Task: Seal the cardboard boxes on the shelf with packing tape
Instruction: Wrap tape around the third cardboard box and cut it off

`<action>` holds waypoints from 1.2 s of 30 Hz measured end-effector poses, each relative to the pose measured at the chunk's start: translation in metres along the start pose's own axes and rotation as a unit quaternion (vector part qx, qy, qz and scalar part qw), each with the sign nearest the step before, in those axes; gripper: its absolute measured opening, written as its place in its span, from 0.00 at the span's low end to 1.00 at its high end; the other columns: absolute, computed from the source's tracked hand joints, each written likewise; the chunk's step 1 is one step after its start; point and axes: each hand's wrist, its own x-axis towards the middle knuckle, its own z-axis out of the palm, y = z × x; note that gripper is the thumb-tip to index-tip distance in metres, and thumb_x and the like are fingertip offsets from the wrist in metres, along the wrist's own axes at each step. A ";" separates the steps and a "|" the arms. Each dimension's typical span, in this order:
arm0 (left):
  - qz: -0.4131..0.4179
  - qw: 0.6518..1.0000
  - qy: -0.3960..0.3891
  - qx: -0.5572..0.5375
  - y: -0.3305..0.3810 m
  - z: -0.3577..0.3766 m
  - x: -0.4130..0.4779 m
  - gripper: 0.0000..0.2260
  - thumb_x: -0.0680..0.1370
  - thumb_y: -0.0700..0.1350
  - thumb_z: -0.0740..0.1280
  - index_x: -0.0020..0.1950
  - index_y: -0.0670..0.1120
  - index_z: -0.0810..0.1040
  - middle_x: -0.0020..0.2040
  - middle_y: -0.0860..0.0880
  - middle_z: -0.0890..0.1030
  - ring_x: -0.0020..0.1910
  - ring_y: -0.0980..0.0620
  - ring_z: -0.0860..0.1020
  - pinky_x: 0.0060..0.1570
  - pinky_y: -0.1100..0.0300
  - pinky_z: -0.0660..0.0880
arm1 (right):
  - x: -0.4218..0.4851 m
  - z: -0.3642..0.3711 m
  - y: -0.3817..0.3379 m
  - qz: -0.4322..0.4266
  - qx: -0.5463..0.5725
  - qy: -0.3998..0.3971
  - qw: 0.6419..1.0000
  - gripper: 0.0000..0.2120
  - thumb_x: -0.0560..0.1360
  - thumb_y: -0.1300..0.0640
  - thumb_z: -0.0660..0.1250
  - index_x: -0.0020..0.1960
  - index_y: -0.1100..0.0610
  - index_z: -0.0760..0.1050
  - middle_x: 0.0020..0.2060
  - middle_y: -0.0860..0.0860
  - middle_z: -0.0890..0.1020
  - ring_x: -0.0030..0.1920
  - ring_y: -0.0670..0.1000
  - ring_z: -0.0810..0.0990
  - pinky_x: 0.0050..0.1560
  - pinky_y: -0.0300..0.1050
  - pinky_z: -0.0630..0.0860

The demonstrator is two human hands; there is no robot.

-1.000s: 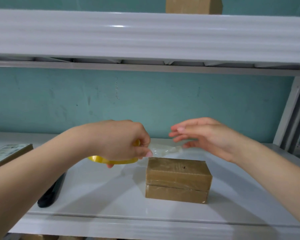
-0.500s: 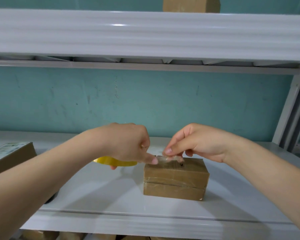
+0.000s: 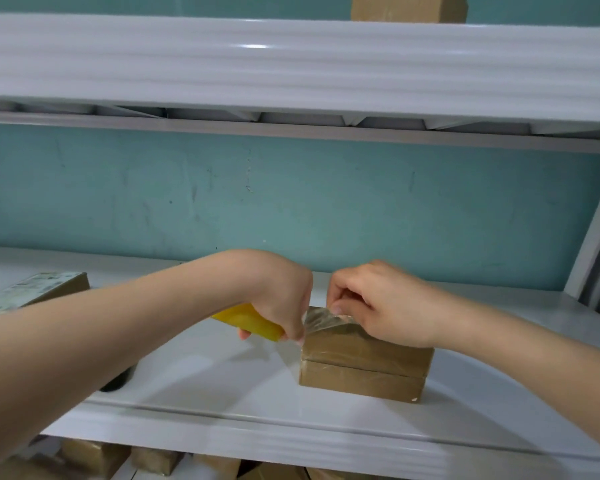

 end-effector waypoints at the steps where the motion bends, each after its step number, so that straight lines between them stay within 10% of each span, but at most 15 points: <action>1: -0.004 1.000 0.000 0.004 0.000 -0.002 -0.001 0.11 0.73 0.52 0.69 0.36 0.47 0.78 0.29 0.50 0.77 0.16 0.55 0.74 0.14 0.73 0.62 | 0.001 0.000 0.001 -0.010 -0.005 0.008 1.000 0.06 0.75 0.61 0.63 0.42 0.54 0.76 0.30 0.38 0.70 0.31 0.35 0.70 0.34 0.28 0.65; 8: -0.007 0.999 0.032 -0.021 -0.005 -0.010 -0.010 0.13 0.71 0.56 0.71 0.36 0.47 0.77 0.32 0.50 0.79 0.17 0.54 0.75 0.16 0.74 0.64 | -0.008 0.002 0.008 0.088 0.255 -0.012 0.963 0.11 0.78 0.65 0.59 0.41 0.53 0.73 0.30 0.49 0.74 0.31 0.47 0.69 0.35 0.42 0.67; 14: -0.016 0.993 0.089 0.077 0.006 -0.009 -0.015 0.15 0.71 0.59 0.70 0.38 0.48 0.77 0.31 0.53 0.78 0.18 0.55 0.75 0.31 0.64 0.70 | -0.012 0.002 0.010 0.252 0.613 -0.119 0.739 0.13 0.77 0.71 0.54 0.40 0.60 0.73 0.24 0.50 0.71 0.22 0.45 0.62 0.26 0.37 0.68; 17: -0.013 0.982 0.145 0.120 0.009 -0.013 -0.016 0.17 0.71 0.59 0.69 0.36 0.46 0.74 0.30 0.52 0.80 0.22 0.53 0.77 0.34 0.62 0.71 | -0.010 -0.006 0.014 0.302 0.647 -0.133 0.688 0.15 0.76 0.67 0.54 0.36 0.60 0.74 0.24 0.49 0.69 0.23 0.44 0.60 0.26 0.36 0.67; 21: 0.004 0.996 0.087 -0.006 0.002 -0.025 -0.022 0.15 0.69 0.58 0.73 0.37 0.48 0.76 0.36 0.51 0.79 0.20 0.53 0.77 0.23 0.68 0.69 | -0.011 -0.021 0.014 0.286 0.587 -0.107 0.749 0.04 0.69 0.62 0.67 0.40 0.63 0.75 0.24 0.50 0.70 0.23 0.44 0.62 0.28 0.37 0.69; 24: 0.001 0.999 0.042 -0.033 0.000 -0.024 -0.022 0.14 0.68 0.57 0.74 0.37 0.48 0.77 0.36 0.52 0.79 0.19 0.52 0.77 0.18 0.73 0.66 | -0.014 -0.021 0.015 0.248 0.517 -0.123 0.810 0.19 0.62 0.58 0.70 0.49 0.67 0.76 0.23 0.49 0.70 0.25 0.44 0.64 0.30 0.36 0.69; 36: -0.003 0.998 0.049 -0.040 0.004 -0.030 -0.026 0.14 0.68 0.59 0.73 0.35 0.50 0.75 0.32 0.54 0.77 0.19 0.53 0.78 0.21 0.72 0.66 | -0.024 -0.024 0.013 0.218 0.394 0.012 0.893 0.04 0.67 0.60 0.73 0.34 0.58 0.82 0.34 0.58 0.72 0.32 0.48 0.66 0.35 0.39 0.67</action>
